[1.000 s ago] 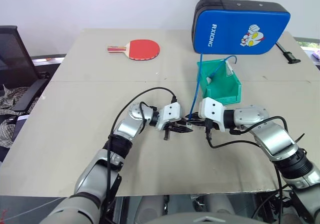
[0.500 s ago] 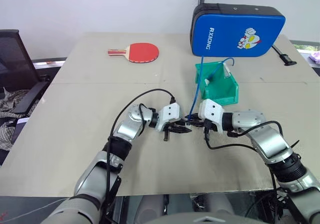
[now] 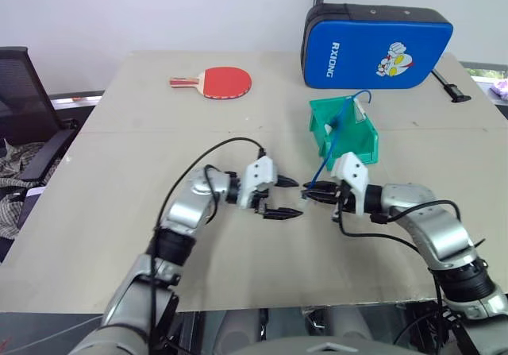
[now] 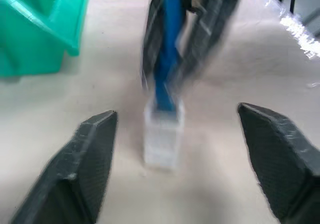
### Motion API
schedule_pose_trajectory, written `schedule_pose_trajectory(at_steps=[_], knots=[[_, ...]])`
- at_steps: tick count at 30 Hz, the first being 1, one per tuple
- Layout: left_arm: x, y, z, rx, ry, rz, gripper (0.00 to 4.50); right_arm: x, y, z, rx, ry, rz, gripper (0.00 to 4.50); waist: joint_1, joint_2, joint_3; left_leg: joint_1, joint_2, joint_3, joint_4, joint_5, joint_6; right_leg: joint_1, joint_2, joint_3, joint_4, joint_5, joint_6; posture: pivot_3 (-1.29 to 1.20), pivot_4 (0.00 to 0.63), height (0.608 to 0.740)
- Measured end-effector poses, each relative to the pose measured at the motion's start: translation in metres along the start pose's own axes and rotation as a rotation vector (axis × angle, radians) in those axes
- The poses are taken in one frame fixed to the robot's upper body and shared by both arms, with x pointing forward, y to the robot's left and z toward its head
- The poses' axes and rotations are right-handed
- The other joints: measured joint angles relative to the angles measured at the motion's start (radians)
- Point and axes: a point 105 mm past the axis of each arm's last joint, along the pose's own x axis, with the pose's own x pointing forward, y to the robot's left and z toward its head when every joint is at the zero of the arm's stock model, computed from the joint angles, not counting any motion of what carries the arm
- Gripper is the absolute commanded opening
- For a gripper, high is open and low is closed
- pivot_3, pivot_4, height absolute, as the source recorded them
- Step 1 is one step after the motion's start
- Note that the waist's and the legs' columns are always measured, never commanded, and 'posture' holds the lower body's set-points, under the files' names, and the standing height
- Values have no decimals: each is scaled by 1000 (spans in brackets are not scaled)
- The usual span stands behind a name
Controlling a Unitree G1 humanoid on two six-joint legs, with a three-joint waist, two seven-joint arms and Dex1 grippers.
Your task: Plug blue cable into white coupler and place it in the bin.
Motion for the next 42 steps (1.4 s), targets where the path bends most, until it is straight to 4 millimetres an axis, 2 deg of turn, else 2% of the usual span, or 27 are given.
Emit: schedule_pose_trajectory(at_steps=[4,7,9,11,13,15,16,18,19,21,23,25,26,29,31,33,37,38,39,41,42], knots=[[-18,6,20,-9,-148,197,3745,-33,-18,62,-59,-159,-109,0,8,0,0,-5,-1,-1,1,0,0,-3,-2,-2,0,1,-2,0,150,731],[-31,3,26,-30,-195,270,3745,-55,-37,85,-98,-209,-238,0,8,0,0,-6,-2,-1,0,0,0,-3,-2,-2,-1,1,-2,0,150,731],[-34,3,25,-50,-199,297,3745,-59,-44,87,-87,-214,-274,0,8,0,0,-6,-2,-2,0,0,0,-3,-1,-3,-1,1,-2,0,150,731],[-38,-6,28,-75,-226,321,3745,-62,-70,82,-23,-198,-358,0,1,0,1,-6,-2,2,0,0,0,-4,-2,0,-1,1,-2,0,150,731],[-42,-11,32,-77,-236,339,3745,-64,-104,81,50,-195,-462,0,-4,0,2,-6,-2,2,0,0,0,-5,-1,1,-1,1,-2,0,150,731],[-45,-12,35,-66,-239,354,3745,-57,-127,78,98,-189,-514,0,-7,0,2,-5,-2,2,0,0,0,-4,1,1,0,1,-2,0,150,731],[-45,-11,37,-61,-242,364,3782,-49,-139,73,126,-163,-531,572,-9,0,1,-5,-2,2,0,0,0,-4,1,1,0,1,-2,0,150,731],[-45,-10,39,-56,-245,375,3782,-38,-153,62,160,-108,-545,1022,-15,1,2,-5,-1,2,0,0,0,-4,2,1,0,2,-3,0,150,731],[-44,-10,42,-50,-252,377,3782,-34,-161,52,176,-60,-560,1680,-15,1,2,-6,-1,1,-1,0,0,-5,2,1,0,2,-4,0,150,731],[-43,-11,45,-52,-264,381,3782,-30,-167,39,192,-7,-560,2530,-13,1,2,-8,-2,2,-1,0,0,-7,2,2,-1,4,0,0,150,731],[-43,-10,47,-52,-271,392,3782,-30,-169,34,200,10,-545,3310,-14,1,2,-10,-2,2,-2,0,0,-8,1,3,-1,5,0,0,150,731],[-44,-10,48,-53,-278,401,3782,-36,-172,35,182,12,-547,4363,-13,1,2,-10,-2,2,-2,-1,2,-8,1,3,-2,4,1,0,150,731],[-44,-10,48,-56,-282,402,3782,-42,-173,37,168,14,-555,4478,-13,1,2,-10,-2,2,-2,-2,3,-8,0,3,-2,4,1,0,150,731],[-48,-11,44,-67,-269,416,3782,-58,-174,43,140,-5,-573,4478,-13,1,2,-10,-3,2,-2,-2,3,-8,0,3,-3,4,2,0,150,731],[-50,-11,43,-72,-271,419,3782,-77,-167,43,97,-25,-573,4478,-5,1,3,-10,-3,1,-2,-2,3,-8,0,2,-3,4,2,0,150,731],[-58,-10,41,-82,-267,439,3782,-99,-151,34,37,-22,-552,4478,6,1,3,-10,-3,1,-3,-2,3,-8,0,2,-3,3,2,0,150,731],[-71,-13,32,-126,-241,469,3782,-127,-106,18,-28,-39,-478,4478,7,1,3,-9,-2,2,-2,-2,3,-7,1,3,-2,3,3,0,150,731],[-74,-15,30,-135,-233,474,3782,-131,-100,15,-37,-31,-472,4478,5,1,3,-8,-2,3,-2,-2,3,-7,1,3,-2,1,5,0,150,731],[-79,-18,26,-152,-212,471,3782,-143,-86,5,-69,8,-471,4478,6,1,3,-8,-2,3,-2,-2,3,-7,1,3,-2,-1,3,0,150,731],[-88,-20,20,-168,-176,484,3782,-154,-73,-11,-68,62,-466,4478,5,1,3,-6,-1,4,-2,-2,3,-7,1,4,-2,-2,3,0,150,731],[-93,-24,18,-178,-157,481,3782,-161,-60,-23,-71,105,-442,4478,6,1,3,-6,-1,4,-2,-2,3,-7,1,4,-2,-2,3,0,150,731]])
